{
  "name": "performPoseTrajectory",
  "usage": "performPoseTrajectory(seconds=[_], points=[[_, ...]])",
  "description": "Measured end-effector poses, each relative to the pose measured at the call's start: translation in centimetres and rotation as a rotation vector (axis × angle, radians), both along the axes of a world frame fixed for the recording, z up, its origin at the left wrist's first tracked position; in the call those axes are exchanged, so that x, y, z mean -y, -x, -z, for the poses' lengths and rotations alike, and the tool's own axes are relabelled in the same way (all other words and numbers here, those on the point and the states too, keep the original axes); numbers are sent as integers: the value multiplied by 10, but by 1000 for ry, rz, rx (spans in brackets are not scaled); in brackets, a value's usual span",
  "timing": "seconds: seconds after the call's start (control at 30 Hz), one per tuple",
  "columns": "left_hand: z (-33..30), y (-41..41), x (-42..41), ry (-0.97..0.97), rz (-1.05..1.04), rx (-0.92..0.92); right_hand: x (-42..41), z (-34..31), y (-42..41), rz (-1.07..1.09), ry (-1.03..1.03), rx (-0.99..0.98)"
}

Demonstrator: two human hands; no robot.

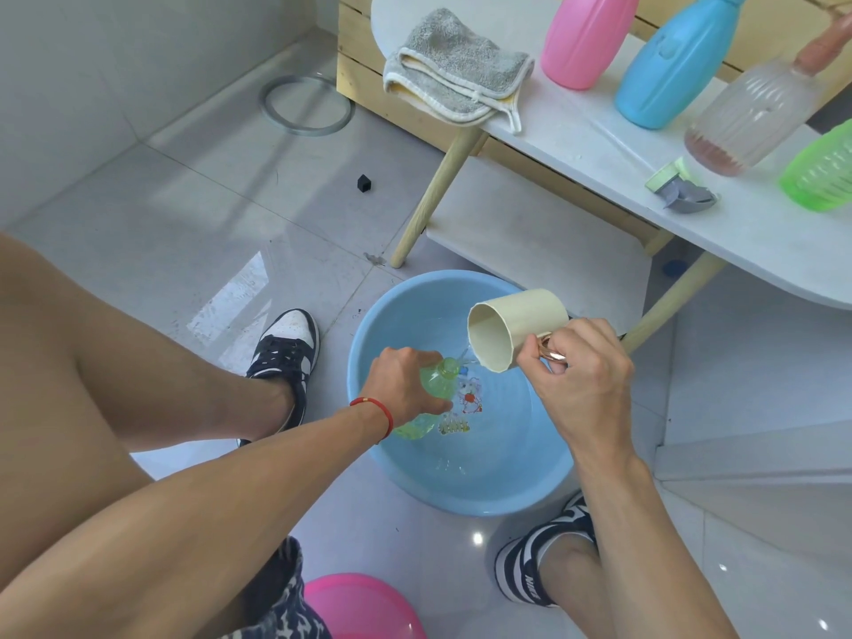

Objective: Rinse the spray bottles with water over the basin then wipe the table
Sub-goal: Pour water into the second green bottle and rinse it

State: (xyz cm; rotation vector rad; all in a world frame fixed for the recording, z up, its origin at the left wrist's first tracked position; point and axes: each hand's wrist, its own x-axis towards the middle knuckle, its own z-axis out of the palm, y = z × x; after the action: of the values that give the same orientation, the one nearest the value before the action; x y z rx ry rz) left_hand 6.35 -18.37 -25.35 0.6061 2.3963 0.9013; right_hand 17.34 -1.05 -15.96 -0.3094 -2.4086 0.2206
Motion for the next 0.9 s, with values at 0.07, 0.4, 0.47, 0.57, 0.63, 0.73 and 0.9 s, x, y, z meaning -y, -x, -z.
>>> performPoseTrajectory(seconds=[0.07,0.4,0.47,0.57,0.63,0.73,0.9], points=[[0,0,0,5,3,-6,0,-1,1,-5,-17,-10],[3,0,1,15,11,-8,0,-3,0,-31,-72,-20],[4,0,1,11,12,-2,0,-3,1,-43,-84,-31],[5,0,0,16,11,4,0,-3,1,-74,-120,-43],[6,1,0,18,10,9,1,-3,1,-85,-141,-42],[7,1,0,22,14,7,1,-1,1,-96,-169,-48],[10,2,-1,31,21,-10,1,2,3,-139,-192,-50]])
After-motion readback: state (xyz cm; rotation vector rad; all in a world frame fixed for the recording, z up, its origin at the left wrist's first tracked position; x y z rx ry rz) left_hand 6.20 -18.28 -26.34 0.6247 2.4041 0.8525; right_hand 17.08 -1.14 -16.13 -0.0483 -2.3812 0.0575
